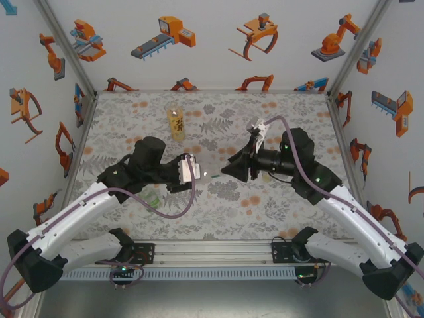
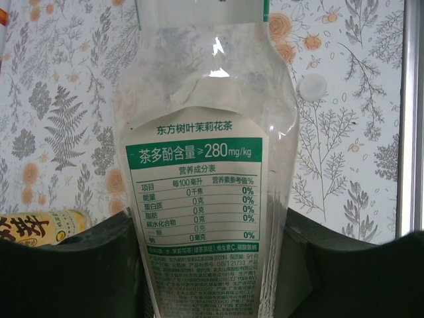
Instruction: Screw on the bottle caps
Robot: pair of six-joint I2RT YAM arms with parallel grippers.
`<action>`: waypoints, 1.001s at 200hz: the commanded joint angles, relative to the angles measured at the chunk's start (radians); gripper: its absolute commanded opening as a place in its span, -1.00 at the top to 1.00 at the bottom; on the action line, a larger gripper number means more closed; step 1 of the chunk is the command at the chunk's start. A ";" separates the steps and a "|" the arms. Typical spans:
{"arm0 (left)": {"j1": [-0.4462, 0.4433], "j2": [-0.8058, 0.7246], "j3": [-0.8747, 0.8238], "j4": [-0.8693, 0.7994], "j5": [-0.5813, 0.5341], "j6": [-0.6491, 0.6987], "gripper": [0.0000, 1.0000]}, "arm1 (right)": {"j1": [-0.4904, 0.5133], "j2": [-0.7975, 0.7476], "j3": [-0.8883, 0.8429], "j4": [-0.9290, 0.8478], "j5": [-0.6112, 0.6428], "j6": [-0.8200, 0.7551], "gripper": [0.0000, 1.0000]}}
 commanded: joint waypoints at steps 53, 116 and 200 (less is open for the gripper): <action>-0.004 -0.036 -0.001 0.093 -0.024 -0.025 1.00 | 0.001 0.036 -0.017 -0.068 0.126 0.685 1.00; -0.007 -0.028 0.001 0.093 -0.019 -0.029 1.00 | 0.002 0.029 -0.017 -0.089 0.241 0.615 0.18; -0.008 0.051 0.056 0.077 -0.033 -0.130 1.00 | 0.002 0.124 0.033 -0.010 0.216 0.519 -0.42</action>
